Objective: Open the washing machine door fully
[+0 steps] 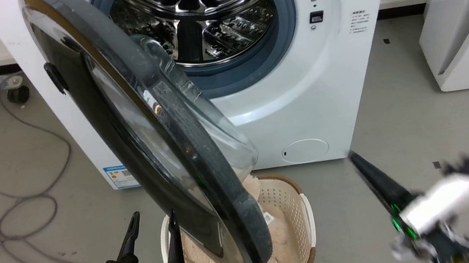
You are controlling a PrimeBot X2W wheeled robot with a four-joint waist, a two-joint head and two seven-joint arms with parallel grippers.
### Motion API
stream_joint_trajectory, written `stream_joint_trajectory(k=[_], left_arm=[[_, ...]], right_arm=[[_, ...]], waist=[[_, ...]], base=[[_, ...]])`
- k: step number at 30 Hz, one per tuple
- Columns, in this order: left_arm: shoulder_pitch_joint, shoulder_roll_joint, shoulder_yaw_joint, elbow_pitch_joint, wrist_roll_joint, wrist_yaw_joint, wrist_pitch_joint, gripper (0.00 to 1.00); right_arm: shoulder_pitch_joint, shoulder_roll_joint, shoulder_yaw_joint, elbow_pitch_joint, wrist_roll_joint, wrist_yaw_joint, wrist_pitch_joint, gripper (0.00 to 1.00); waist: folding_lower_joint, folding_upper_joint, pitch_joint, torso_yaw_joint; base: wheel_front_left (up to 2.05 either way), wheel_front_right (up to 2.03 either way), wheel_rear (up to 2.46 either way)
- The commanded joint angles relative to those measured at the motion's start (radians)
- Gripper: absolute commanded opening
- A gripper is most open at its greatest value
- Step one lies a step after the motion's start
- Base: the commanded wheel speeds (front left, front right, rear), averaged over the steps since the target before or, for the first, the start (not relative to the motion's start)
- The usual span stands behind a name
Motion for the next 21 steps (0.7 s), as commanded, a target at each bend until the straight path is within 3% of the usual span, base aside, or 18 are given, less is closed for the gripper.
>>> stream_joint_trajectory(k=[1, 7, 12, 17, 21], left_arm=[[0.018, 0.002, 0.003, 0.002, -0.009, -0.003, -0.006, 1.00], [0.027, 0.002, 0.014, 0.003, -0.013, -0.003, -0.006, 1.00], [0.034, 0.002, 0.028, 0.003, -0.013, -0.004, -0.006, 1.00], [0.035, 0.002, 0.043, -0.004, -0.012, -0.002, -0.006, 1.00], [0.033, 0.002, 0.050, -0.004, -0.012, -0.002, -0.006, 1.00]], right_arm=[[0.045, -0.003, -0.014, 0.003, -0.029, 0.001, -0.050, 1.00], [0.166, -0.018, -0.077, 0.067, -0.204, 0.001, -0.289, 1.00], [0.191, -0.020, -0.215, 0.123, -0.502, 0.001, -0.357, 1.00], [0.220, 0.081, -0.464, -0.035, -0.967, 0.001, -0.359, 1.00], [0.260, 0.131, -0.500, -0.199, -1.235, 0.001, -0.359, 1.00]], waist=[[0.0000, 0.0000, -0.004, -0.005], [0.0000, 0.0000, -0.017, -0.027], [0.0000, 0.0000, -0.025, -0.043], [0.0000, 0.0000, -0.024, -0.051], [0.0000, 0.0000, -0.022, -0.049]], base=[[0.00, 0.00, 0.00], [0.00, 0.00, 0.00], [0.00, 0.00, 0.00], [0.00, 0.00, 0.00], [0.00, 0.00, 0.00]])
